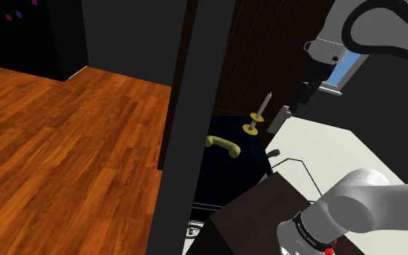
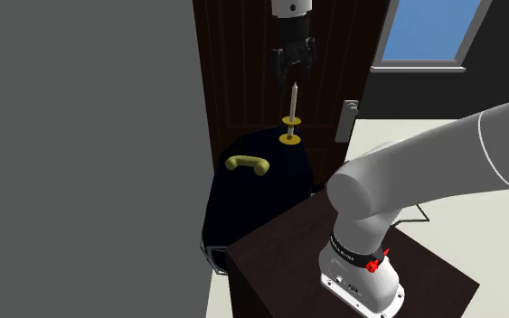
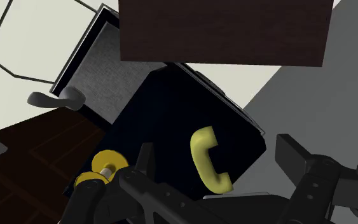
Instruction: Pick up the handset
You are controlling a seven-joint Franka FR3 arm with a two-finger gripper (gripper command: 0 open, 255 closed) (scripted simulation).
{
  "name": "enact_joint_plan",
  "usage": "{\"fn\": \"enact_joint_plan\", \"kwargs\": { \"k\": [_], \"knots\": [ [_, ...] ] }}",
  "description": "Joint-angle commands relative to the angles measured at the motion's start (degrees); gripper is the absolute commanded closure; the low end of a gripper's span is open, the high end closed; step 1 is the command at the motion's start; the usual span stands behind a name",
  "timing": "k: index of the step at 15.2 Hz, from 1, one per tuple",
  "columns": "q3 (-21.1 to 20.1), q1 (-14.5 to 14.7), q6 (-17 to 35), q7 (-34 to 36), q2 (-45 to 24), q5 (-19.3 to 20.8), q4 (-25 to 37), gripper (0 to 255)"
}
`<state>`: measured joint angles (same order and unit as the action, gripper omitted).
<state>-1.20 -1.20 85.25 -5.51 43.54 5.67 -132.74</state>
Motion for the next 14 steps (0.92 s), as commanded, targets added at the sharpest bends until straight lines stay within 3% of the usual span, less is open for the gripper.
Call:
{"fn": "enact_joint_plan", "kwargs": {
  "k": [1, 8, 14],
  "knots": [
    [0.0, 0.0, 0.0, 0.0, 0.0, 0.0, 0.0, 0],
    [1.9, 1.2, 16.2, -3.5, -4.8, 1.3, -9.2, 0],
    [3.4, 2.0, 30.6, -6.4, -12.9, 2.3, -13.8, 0]
  ]
}}
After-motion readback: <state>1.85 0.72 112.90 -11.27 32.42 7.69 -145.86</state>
